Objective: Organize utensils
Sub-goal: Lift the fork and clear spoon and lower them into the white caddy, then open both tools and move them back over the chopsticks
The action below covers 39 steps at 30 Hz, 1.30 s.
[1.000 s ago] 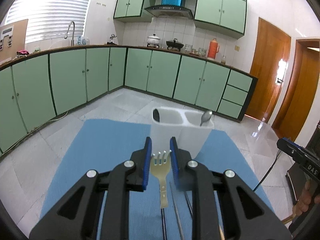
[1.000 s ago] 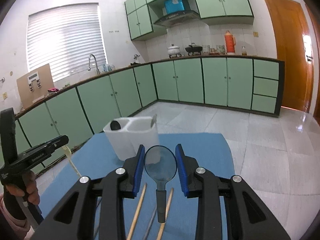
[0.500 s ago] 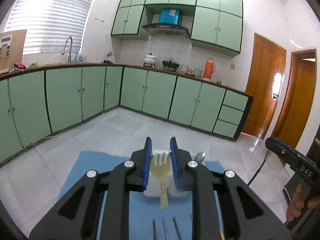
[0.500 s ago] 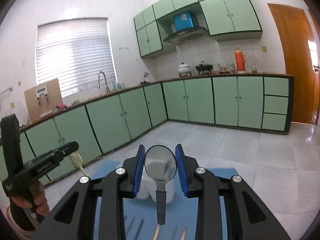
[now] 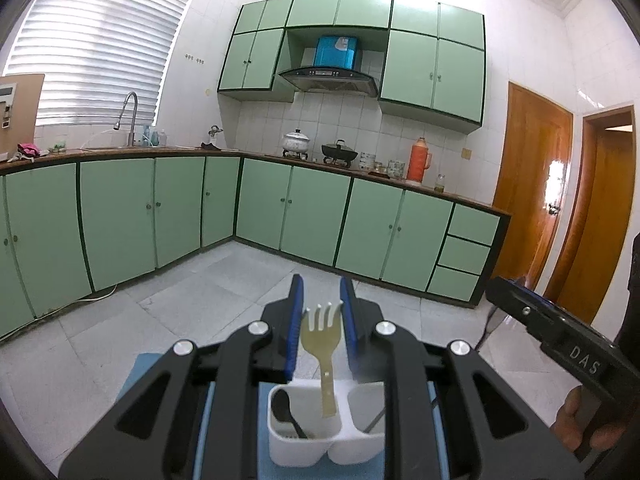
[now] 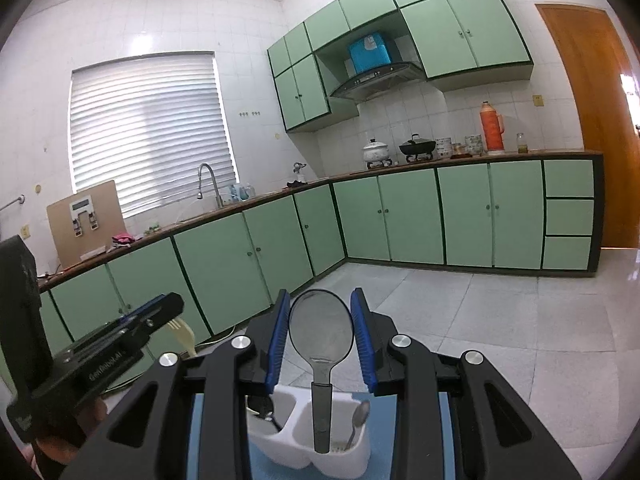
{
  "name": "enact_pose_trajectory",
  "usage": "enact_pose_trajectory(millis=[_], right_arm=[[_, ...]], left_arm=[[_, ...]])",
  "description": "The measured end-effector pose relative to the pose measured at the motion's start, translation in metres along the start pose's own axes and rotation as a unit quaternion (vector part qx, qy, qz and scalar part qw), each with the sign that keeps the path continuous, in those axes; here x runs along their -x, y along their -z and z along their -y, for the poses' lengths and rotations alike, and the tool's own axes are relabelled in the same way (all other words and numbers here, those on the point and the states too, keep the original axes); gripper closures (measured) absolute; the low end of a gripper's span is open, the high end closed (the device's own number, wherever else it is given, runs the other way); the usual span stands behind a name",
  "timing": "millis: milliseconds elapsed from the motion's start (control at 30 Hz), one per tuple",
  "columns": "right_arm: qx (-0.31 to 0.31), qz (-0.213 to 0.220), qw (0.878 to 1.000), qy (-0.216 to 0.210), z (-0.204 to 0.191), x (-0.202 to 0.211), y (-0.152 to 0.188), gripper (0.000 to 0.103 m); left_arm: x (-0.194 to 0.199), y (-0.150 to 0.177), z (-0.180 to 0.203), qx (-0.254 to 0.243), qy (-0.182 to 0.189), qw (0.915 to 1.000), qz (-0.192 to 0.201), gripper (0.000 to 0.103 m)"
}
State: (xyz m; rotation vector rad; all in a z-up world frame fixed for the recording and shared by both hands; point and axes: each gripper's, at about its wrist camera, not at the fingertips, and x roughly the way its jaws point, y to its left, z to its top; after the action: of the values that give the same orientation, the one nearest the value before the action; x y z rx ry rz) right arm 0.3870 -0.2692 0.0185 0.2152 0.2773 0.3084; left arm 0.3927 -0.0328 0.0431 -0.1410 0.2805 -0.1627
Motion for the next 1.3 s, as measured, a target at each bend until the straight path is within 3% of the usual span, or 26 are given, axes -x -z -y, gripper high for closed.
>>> enact_pose_trajectory(millis=[400,733,833,900,1033,1100,1300], right_arm=[[-0.011,-0.045,0.999,-0.006,0.01,-0.059,0.047,0.072],[-0.001,-0.076,0.997,-0.009,0.01,-0.064,0.074,0.072],[0.001,-0.079,0.997,-0.006,0.008,-0.061,0.08,0.063],[0.0,-0.076,0.997,-0.004,0.008,-0.056,0.082,0.062],[-0.008,-0.064,0.998,0.002,0.013,-0.042,0.079,0.058],[-0.011,-0.059,0.998,0.008,0.017,-0.034,0.077,0.05],[-0.015,-0.034,0.999,0.038,0.022,0.008,0.076,0.018]], left_arm=[[-0.072,0.045,-0.01,-0.008,-0.015,0.9972,-0.073,0.085],[-0.083,0.073,-0.022,-0.017,-0.019,0.9943,-0.103,0.085],[-0.082,0.079,-0.025,-0.016,-0.017,0.9933,-0.113,0.085],[-0.08,0.081,-0.027,-0.017,-0.017,0.993,-0.116,0.084],[-0.071,0.08,-0.031,-0.013,-0.021,0.9936,-0.11,0.065],[-0.062,0.08,-0.034,-0.007,-0.023,0.9943,-0.104,0.058],[-0.022,0.08,-0.04,-0.001,-0.031,0.9964,-0.08,0.027]])
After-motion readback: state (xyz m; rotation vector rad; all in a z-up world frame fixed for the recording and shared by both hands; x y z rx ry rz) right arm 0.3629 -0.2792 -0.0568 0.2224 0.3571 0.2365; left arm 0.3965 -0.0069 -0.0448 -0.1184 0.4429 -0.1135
